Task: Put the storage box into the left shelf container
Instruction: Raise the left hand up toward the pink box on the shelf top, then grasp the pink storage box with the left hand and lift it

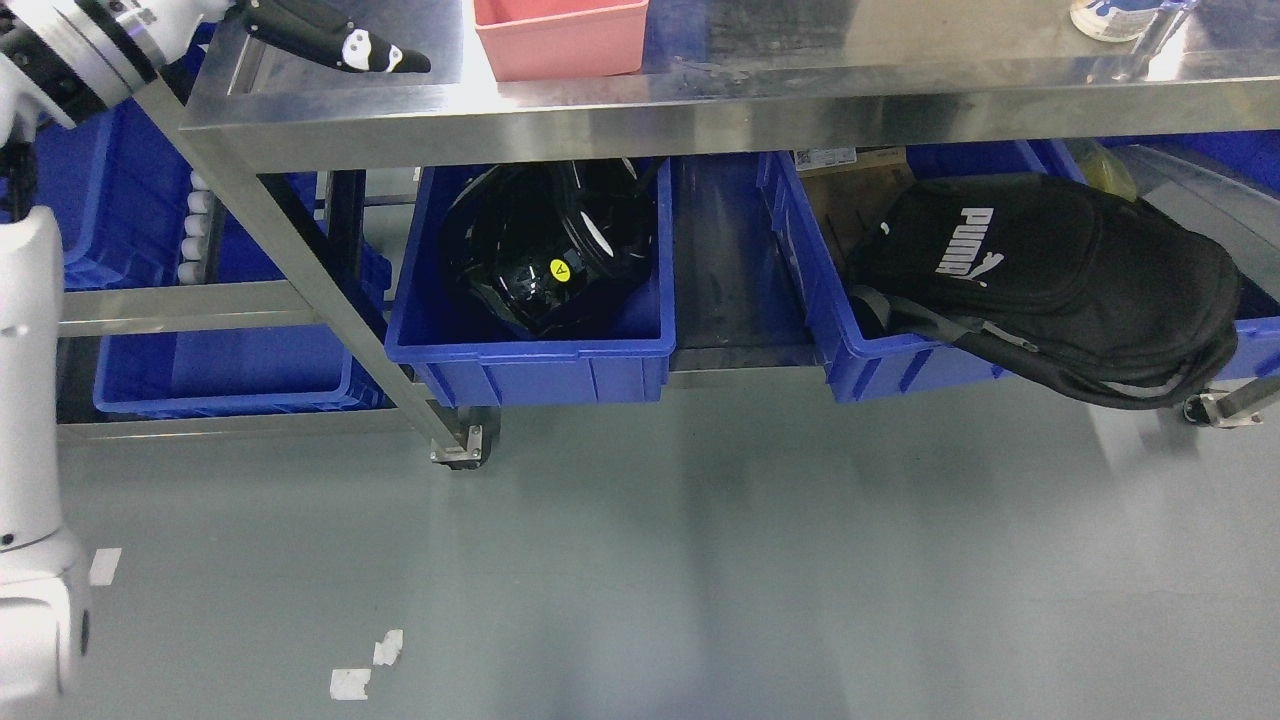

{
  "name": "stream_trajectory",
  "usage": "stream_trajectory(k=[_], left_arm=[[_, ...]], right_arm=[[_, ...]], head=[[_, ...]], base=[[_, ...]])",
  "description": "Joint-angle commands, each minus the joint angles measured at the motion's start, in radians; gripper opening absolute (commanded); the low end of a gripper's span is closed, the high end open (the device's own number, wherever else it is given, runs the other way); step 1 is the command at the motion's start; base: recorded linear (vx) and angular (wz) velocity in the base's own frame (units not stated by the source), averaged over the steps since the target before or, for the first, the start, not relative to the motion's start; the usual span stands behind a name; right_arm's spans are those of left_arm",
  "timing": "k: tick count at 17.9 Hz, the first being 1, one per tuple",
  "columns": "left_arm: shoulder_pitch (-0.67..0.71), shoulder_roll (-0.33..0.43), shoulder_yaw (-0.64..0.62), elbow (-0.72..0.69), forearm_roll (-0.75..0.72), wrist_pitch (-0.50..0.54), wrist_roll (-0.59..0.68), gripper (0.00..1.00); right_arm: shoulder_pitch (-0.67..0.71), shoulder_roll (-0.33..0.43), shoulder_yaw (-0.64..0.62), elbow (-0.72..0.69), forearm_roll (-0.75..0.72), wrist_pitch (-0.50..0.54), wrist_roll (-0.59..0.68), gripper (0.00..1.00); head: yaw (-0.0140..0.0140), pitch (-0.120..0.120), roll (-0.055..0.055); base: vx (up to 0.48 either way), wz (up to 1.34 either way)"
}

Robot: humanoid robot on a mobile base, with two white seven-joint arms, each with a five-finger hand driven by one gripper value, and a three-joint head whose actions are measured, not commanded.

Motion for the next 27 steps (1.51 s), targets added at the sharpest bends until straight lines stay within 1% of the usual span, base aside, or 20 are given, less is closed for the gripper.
stream_trajectory(k=[1,3,5,6,8,10,12,14,19,21,23,27], left_arm=[[-0.093,-0.014,-0.296,0.269,-0.104,-0.001,-0.016,0.96],[-0.093,-0.045,-0.291,0.282,-0.135,-0.001,-0.016,0.97],[-0.096,-0.082,-0.291,0.323,-0.139,-0.009,-0.018,0.97],[-0.104,-0.117,-0.288,0.367,-0.151,-0.012,-0.013,0.97],[-0.134,-0.186,-0.276,0.436,-0.246,-0.019,-0.005,0.97],[-0.150,-0.250,-0.228,0.493,-0.309,-0.019,-0.004,0.97],[-0.185,-0.277,-0.216,0.533,-0.354,-0.019,-0.002,0.97],[-0.226,-0.316,-0.205,0.579,-0.362,-0.030,0.024,0.97],[-0.314,-0.343,-0.171,0.601,-0.362,-0.030,0.027,0.97],[-0.318,-0.362,-0.170,0.608,-0.362,-0.030,0.025,0.97],[-0.355,-0.370,-0.171,0.611,-0.362,-0.030,0.024,0.97],[-0.357,-0.395,-0.185,0.637,-0.363,-0.030,0.025,0.97]], right_arm=[[-0.005,-0.017,-0.001,-0.017,-0.021,0.000,-0.001,1.00],[-0.003,-0.017,0.000,-0.017,-0.021,0.000,-0.001,1.00],[-0.003,-0.017,0.000,-0.017,-0.021,-0.001,-0.001,1.00],[-0.005,-0.017,0.000,-0.017,-0.021,0.000,0.000,1.00],[-0.003,-0.017,0.000,-0.017,-0.021,0.000,-0.001,1.00],[-0.005,-0.017,0.000,-0.017,-0.021,0.000,-0.001,1.00],[-0.003,-0.017,0.000,-0.017,-0.021,0.000,-0.001,1.00],[-0.005,-0.017,0.000,-0.017,-0.021,0.000,-0.001,1.00],[-0.005,-0.017,0.000,-0.017,-0.021,-0.001,-0.001,1.00],[-0.003,-0.017,0.000,-0.017,-0.021,-0.001,-0.001,1.00],[-0.003,-0.017,0.000,-0.017,-0.021,0.000,-0.001,1.00],[-0.005,-0.017,0.000,-0.017,-0.021,0.000,0.000,1.00]], head=[[0.0000,0.000,0.000],[0.0000,0.000,0.000],[0.0000,0.000,0.000],[0.0000,0.000,0.000],[0.0000,0.000,0.000],[0.0000,0.000,0.000],[0.0000,0.000,0.000],[0.0000,0.000,0.000],[0.0000,0.000,0.000],[0.0000,0.000,0.000],[0.0000,0.000,0.000],[0.0000,0.000,0.000]], base=[[0.000,0.00],[0.000,0.00],[0.000,0.00],[0.000,0.00],[0.000,0.00],[0.000,0.00],[0.000,0.00],[-0.003,0.04],[-0.004,0.00],[0.000,0.00],[0.000,0.00],[0.000,0.00]])
